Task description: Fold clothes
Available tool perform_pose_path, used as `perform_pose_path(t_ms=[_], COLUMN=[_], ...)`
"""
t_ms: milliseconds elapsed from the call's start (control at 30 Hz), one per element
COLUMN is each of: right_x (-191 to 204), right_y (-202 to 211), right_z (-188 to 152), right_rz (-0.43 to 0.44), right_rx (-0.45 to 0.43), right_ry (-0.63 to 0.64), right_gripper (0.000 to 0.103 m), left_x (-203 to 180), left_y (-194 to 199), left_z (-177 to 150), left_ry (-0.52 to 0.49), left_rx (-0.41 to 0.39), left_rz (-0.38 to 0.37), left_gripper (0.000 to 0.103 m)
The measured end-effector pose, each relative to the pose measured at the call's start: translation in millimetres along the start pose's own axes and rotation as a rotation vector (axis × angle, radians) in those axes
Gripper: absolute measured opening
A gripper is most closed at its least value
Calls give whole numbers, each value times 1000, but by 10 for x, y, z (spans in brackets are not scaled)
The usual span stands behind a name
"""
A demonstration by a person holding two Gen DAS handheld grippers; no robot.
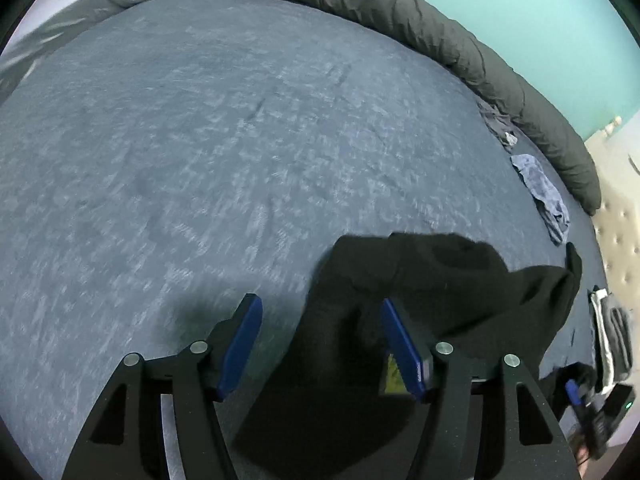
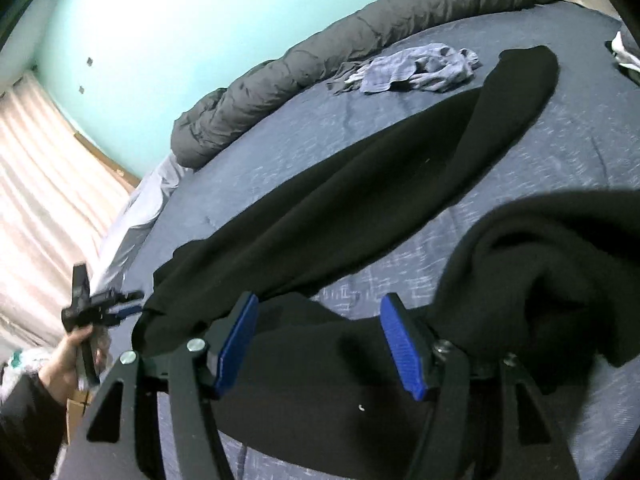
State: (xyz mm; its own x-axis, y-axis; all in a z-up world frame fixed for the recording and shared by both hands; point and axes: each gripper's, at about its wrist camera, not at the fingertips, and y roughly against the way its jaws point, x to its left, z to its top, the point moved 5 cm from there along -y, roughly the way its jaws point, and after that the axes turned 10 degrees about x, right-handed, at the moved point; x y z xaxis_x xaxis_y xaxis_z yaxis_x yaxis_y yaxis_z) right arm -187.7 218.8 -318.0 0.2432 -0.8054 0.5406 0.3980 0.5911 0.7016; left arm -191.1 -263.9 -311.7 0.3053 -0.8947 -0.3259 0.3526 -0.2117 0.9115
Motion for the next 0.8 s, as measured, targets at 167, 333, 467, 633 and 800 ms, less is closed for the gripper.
perform_pose_path(t_ms=[167,333,467,633,800], right_x=[-99,-48,-115,-175,-187], right_y=[-74,-71,-85,-73,-54], right_z=[4,-3,-7,-4,-23], right_rz=[47,44,64,80,87], right_rx=[11,1,7,7,4], right_ry=[-49,18,-5,-25,-33], right_gripper=[64,64,64,64,64], left_x=[-176,-393,-686,-1113,-1639], left_y=[-215,-272,-176,20,69], left_z=[129,112,28,-61,-226], left_ry=[-20,-36,-130,-214,-304], left_rx=[26,18,17,11,37], left_rz=[-14,-47,-13,-22,-54], left_gripper=[66,51,47,45,43])
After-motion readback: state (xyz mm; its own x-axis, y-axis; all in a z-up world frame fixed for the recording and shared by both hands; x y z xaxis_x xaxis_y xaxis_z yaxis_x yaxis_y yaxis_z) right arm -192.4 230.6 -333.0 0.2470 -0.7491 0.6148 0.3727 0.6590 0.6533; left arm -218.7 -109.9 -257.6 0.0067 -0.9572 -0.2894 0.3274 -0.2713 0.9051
